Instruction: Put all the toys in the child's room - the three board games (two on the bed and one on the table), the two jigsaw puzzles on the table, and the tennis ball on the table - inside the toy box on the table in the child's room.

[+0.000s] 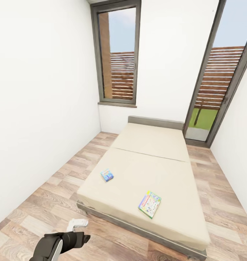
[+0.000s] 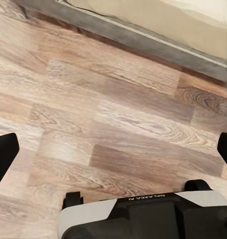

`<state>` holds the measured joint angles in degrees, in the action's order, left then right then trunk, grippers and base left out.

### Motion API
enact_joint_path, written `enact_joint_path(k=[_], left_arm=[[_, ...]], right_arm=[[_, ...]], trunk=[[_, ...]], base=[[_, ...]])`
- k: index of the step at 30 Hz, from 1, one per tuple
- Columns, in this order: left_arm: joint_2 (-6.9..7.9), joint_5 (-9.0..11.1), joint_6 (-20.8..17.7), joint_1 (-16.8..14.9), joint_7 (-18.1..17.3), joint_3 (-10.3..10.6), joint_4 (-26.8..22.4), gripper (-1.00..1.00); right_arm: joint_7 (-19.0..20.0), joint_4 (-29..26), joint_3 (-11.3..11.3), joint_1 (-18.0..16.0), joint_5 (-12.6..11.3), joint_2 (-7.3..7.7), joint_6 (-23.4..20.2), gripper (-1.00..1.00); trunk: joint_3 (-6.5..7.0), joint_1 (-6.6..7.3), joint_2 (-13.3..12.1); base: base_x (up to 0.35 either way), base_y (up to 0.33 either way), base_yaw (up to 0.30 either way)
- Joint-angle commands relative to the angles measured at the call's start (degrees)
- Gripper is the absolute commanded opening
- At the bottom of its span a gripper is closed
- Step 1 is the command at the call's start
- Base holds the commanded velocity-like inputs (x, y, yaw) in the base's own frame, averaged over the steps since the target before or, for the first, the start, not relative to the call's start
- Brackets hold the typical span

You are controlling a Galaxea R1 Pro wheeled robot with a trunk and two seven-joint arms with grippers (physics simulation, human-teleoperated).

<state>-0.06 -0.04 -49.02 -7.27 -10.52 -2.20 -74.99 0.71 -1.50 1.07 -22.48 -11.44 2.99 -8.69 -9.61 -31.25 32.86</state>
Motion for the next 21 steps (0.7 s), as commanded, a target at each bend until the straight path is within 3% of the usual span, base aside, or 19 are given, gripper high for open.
enact_joint_path(k=[1, 12, 21], left_arm=[[-0.01, 0.0, -0.3, 0.0, -0.2, -0.1, -0.1, 1.0], [0.39, -0.2, -0.1, 0.0, -0.2, -0.1, -0.1, 1.0], [3.2, 0.0, 0.1, 0.0, -0.4, -0.2, -0.1, 1.0]], right_arm=[[0.1, -0.1, 0.1, 0.0, -0.3, 0.02, -0.3, 1.0], [0.0, -0.1, 0.1, 0.0, -0.4, 0.01, 0.5, 1.0], [0.0, -0.1, 0.0, 0.0, -0.3, -0.12, 1.1, 1.0]], trunk=[[-0.1, -0.02, 0.1], [-0.1, -0.02, 0.1], [-0.1, -0.02, 0.1]], base=[[-0.002, 0.143, -0.278], [0.0, 0.159, -0.279], [-0.015, 0.038, -0.28]])
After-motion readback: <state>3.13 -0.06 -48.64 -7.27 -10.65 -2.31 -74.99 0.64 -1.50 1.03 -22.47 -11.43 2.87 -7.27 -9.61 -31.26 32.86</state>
